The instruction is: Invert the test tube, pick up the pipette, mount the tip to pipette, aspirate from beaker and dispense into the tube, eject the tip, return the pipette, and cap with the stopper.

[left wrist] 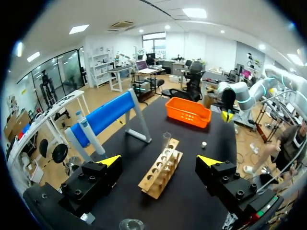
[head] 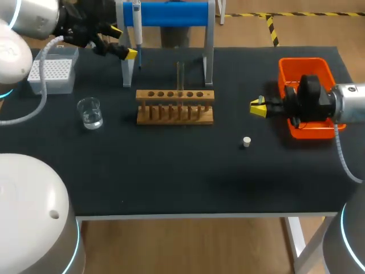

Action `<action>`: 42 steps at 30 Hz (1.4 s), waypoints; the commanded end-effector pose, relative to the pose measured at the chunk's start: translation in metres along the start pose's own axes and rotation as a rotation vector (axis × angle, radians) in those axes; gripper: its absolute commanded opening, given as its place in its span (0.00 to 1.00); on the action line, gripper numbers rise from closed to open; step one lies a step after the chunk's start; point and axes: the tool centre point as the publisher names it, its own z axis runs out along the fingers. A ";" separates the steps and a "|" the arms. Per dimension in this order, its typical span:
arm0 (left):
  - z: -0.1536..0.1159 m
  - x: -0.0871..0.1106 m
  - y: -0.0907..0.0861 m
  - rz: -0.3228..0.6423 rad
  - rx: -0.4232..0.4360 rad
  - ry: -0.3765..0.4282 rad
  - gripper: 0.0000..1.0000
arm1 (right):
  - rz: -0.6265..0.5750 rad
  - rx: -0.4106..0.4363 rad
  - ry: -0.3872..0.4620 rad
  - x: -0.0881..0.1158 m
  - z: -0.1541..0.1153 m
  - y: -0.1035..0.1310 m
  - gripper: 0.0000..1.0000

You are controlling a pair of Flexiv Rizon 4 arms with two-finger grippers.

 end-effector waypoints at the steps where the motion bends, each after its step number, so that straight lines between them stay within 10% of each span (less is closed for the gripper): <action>1: 0.009 -0.005 0.007 -0.018 0.011 -0.069 1.00 | 0.000 0.003 -0.001 0.001 -0.001 0.001 0.00; 16: 0.023 -0.043 0.002 -0.207 0.057 -0.382 1.00 | 0.000 0.003 -0.001 0.001 -0.001 0.001 0.00; 42: 0.061 -0.077 -0.013 -0.366 0.135 -0.567 1.00 | 0.000 0.003 -0.001 0.001 -0.001 0.001 0.00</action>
